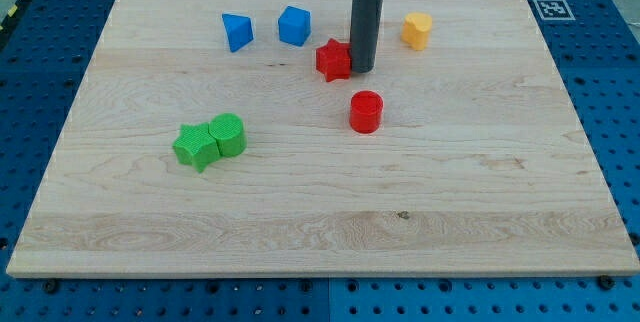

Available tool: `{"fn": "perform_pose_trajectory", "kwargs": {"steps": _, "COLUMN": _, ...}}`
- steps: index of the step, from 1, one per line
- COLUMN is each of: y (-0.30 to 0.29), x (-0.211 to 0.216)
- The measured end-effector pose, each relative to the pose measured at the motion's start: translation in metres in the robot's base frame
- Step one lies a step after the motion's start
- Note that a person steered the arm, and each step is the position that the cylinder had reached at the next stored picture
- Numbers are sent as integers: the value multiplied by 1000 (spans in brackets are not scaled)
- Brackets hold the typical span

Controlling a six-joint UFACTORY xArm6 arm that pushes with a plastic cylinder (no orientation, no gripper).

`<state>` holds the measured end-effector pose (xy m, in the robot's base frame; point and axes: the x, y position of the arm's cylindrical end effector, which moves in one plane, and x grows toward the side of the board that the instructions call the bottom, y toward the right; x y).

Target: Place the red circle diagonally to the green circle

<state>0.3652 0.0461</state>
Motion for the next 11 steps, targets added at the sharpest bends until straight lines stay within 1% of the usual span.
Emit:
{"fn": "perform_pose_trajectory", "kwargs": {"steps": 5, "y": 1, "x": 3}}
{"fn": "perform_pose_trajectory", "kwargs": {"steps": 7, "y": 47, "x": 44}}
{"fn": "perform_pose_trajectory", "kwargs": {"steps": 8, "y": 57, "x": 73}}
{"fn": "perform_pose_trajectory", "kwargs": {"steps": 9, "y": 54, "x": 89}}
{"fn": "perform_pose_trajectory", "kwargs": {"steps": 11, "y": 46, "x": 89}}
